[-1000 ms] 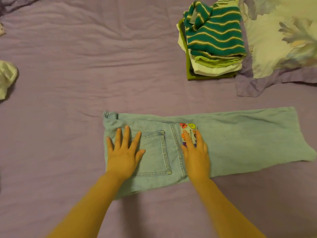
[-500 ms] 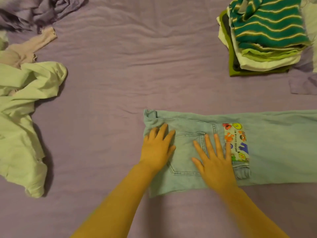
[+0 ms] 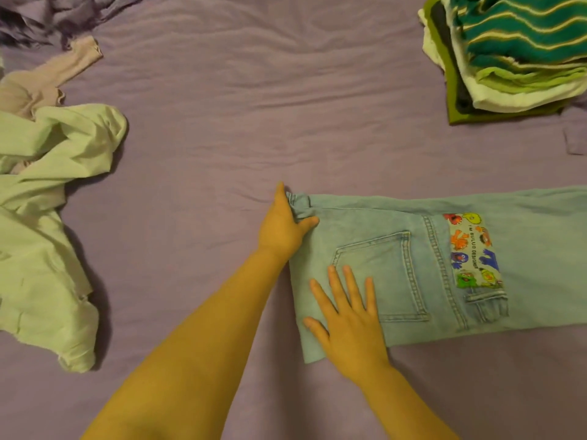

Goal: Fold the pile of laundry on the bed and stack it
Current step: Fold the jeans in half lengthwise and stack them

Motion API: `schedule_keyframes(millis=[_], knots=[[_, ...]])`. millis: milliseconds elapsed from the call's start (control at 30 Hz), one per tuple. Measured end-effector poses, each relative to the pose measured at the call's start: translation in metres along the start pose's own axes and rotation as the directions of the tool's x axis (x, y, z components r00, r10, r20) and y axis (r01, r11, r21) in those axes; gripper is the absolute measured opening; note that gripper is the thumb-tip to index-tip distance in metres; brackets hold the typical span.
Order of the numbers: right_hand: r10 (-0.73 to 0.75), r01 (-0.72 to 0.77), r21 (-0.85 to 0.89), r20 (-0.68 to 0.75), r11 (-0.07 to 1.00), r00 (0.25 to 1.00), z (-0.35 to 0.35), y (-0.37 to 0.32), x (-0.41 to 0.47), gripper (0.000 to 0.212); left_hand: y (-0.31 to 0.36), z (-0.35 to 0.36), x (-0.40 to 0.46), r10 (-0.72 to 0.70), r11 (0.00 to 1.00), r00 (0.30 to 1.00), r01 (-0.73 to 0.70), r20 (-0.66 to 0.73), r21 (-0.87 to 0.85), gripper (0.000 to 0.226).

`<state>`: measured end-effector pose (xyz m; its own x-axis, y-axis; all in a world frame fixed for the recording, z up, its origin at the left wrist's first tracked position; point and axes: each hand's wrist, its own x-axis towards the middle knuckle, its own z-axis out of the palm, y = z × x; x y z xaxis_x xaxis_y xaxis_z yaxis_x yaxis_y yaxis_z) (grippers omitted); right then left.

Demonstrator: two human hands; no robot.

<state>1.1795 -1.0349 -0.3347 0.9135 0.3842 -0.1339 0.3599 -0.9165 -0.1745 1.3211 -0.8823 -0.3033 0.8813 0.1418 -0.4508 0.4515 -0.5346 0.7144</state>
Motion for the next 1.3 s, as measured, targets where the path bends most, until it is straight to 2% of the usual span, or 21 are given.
schedule_keyframes(millis=[67,167,267,333,400,500,567,700,767,833,933,1067,1233,1300], knots=[[0.1,-0.101,0.072,0.028,0.992,0.995,-0.01,-0.012,0.002,0.068,0.006,-0.003,0.001,-0.091,0.993,0.996,0.091,0.004,-0.078,0.087],[0.265,-0.277,0.138,0.101,0.951,0.959,-0.022,-0.04,-0.002,0.086,0.02,-0.012,-0.002,-0.166,0.964,0.983,0.178,0.075,-0.197,0.05],[0.245,-0.272,0.14,0.182,0.952,0.952,-0.03,-0.051,-0.015,0.104,0.036,-0.02,-0.009,-0.195,0.953,0.973,0.218,0.124,-0.21,0.044],[0.189,-0.215,0.197,0.144,0.956,0.971,-0.041,-0.039,-0.023,0.095,0.047,-0.023,-0.015,-0.181,0.96,0.978,0.198,0.103,-0.197,0.042],[0.14,-0.145,0.336,0.042,0.93,0.989,-0.052,-0.018,-0.036,0.076,0.061,-0.025,-0.02,-0.134,0.964,0.987,0.151,0.089,-0.22,0.045],[0.164,-0.101,0.637,-0.041,0.764,0.986,-0.082,0.019,-0.052,0.054,0.089,-0.026,-0.026,0.071,0.958,0.991,-0.036,0.114,-0.286,0.071],[0.236,-0.116,0.783,-0.04,0.612,0.971,-0.112,0.047,-0.057,0.049,0.116,-0.025,-0.029,0.203,0.95,0.969,-0.161,0.14,-0.266,0.072],[0.33,-0.112,0.885,-0.049,0.453,0.943,-0.178,0.108,-0.062,0.047,0.178,-0.005,-0.031,0.273,0.942,0.948,-0.229,0.165,-0.245,0.036],[0.377,-0.11,0.927,-0.036,0.358,0.926,-0.202,0.139,-0.068,0.038,0.212,0.011,-0.029,0.248,0.942,0.957,-0.203,0.147,-0.268,0.015],[0.433,-0.117,0.956,-0.012,0.27,0.902,-0.22,0.171,-0.076,0.03,0.245,0.031,-0.028,0.207,0.938,0.97,-0.158,0.13,-0.309,0.005],[0.518,-0.118,0.973,-0.002,0.2,0.855,-0.237,0.221,-0.091,0.027,0.29,0.065,-0.025,0.178,0.931,0.971,-0.114,0.159,-0.346,0.014],[0.627,-0.123,0.984,0.017,0.126,0.778,-0.238,0.288,-0.112,0.029,0.34,0.12,-0.02,0.179,0.934,0.932,-0.061,0.314,-0.353,0.015],[0.771,-0.214,0.971,0.053,0.11,0.635,-0.216,0.372,-0.139,0.033,0.388,0.201,-0.009,0.185,0.926,0.822,0.038,0.539,-0.375,0.057],[0.809,-0.274,0.953,0.059,0.129,0.585,-0.206,0.405,-0.145,0.033,0.403,0.239,-0.005,0.167,0.95,0.824,0.013,0.542,-0.312,0.055]])
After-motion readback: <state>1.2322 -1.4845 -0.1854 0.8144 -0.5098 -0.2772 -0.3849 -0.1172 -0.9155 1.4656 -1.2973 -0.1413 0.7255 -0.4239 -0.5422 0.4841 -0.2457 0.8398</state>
